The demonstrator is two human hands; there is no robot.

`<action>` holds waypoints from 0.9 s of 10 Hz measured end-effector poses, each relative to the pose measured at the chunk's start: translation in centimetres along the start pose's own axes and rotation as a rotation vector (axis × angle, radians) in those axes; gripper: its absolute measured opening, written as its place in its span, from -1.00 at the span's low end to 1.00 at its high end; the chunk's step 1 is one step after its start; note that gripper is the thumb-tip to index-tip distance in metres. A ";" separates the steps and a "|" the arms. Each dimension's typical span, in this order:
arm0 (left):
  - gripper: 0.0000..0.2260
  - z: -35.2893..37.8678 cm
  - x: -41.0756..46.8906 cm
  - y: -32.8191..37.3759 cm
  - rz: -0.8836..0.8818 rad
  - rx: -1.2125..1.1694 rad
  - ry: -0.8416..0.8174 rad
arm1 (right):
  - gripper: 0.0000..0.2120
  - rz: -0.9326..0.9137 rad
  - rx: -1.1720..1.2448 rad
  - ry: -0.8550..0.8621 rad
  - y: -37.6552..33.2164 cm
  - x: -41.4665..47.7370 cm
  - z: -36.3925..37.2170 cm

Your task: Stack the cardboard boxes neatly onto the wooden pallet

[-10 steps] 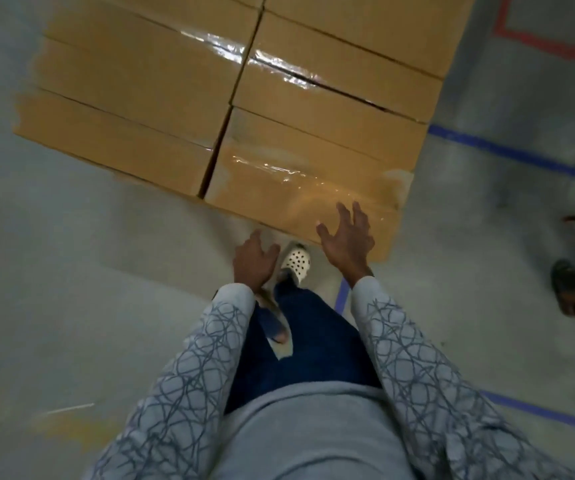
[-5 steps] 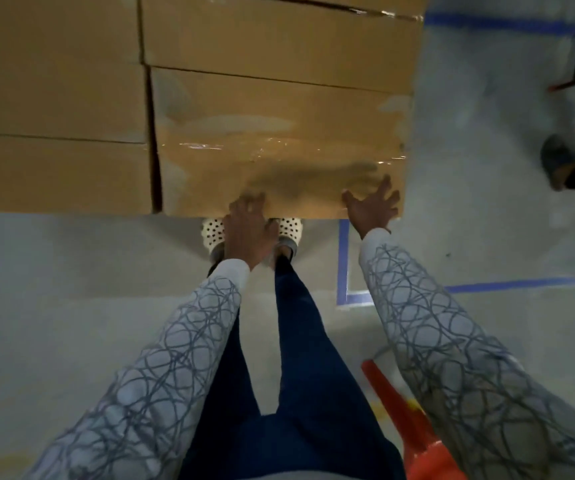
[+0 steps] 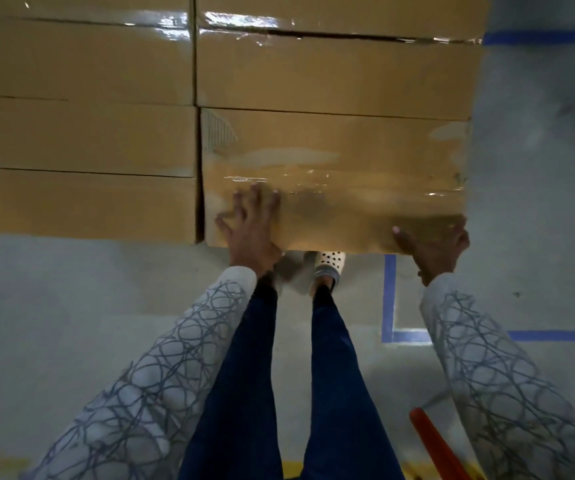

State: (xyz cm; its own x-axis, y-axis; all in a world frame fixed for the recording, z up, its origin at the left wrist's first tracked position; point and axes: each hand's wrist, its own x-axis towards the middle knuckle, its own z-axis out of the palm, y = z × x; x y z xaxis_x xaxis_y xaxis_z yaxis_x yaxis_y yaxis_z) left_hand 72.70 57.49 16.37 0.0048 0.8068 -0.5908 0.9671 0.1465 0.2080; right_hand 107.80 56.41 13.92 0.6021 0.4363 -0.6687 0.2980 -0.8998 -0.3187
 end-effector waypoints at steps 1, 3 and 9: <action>0.23 -0.4 -0.3 -2.7 -0.159 -0.092 0.039 | 0.41 -0.047 0.006 0.034 -1.0 -1.1 0.1; 0.21 -0.2 -0.8 -4.1 -0.173 -0.062 0.095 | 0.34 -0.067 -0.010 0.059 -0.6 -2.2 0.8; 0.10 -2.5 -4.2 -3.4 -0.054 0.022 0.117 | -0.10 -0.287 -0.565 -0.175 -5.8 -12.5 6.0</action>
